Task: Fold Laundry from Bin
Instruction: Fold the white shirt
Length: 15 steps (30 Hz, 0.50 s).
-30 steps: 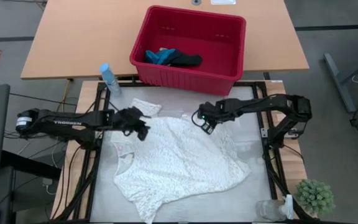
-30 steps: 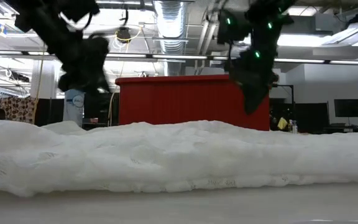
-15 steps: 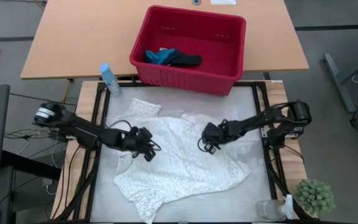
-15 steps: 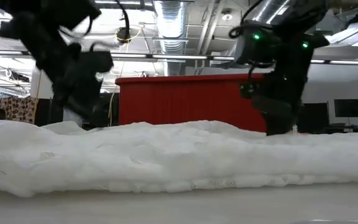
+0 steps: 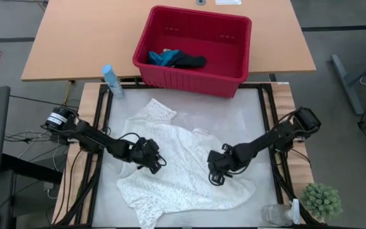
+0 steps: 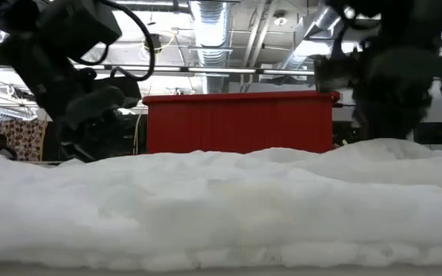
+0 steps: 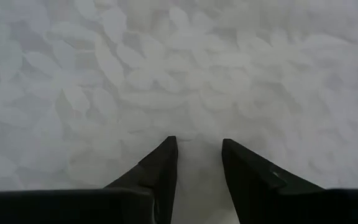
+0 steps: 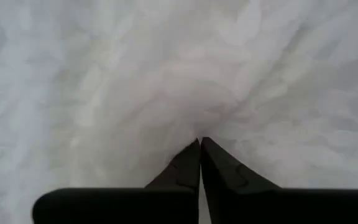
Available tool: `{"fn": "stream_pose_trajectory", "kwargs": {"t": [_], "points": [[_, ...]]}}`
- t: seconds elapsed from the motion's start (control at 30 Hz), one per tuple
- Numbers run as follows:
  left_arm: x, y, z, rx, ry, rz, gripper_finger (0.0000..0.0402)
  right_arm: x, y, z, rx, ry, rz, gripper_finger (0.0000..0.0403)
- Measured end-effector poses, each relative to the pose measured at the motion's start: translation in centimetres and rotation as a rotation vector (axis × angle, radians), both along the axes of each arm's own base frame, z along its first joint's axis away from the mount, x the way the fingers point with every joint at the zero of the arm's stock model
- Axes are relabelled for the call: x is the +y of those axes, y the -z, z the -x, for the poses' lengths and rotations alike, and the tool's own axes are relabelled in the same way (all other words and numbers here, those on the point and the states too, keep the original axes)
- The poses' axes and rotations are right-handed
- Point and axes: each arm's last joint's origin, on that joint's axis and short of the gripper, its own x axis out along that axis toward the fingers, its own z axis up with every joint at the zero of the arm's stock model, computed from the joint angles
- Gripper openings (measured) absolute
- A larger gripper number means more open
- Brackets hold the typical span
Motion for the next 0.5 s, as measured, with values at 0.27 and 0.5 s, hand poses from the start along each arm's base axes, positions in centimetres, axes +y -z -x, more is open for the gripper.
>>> {"fn": "stream_pose_trajectory", "kwargs": {"t": [0.27, 0.5], "points": [[-1.4, 0.2, 0.8, 0.030, 0.041, 0.000, 0.0119, -3.6, -4.9, 1.4, -0.005, 0.089, 0.266, 0.0081], [-1.6, 0.2, 0.9, 0.030, 0.045, -0.016, 0.0119, -11.1, -5.3, 1.3, -0.017, 0.185, 0.319, 0.0176]]}}
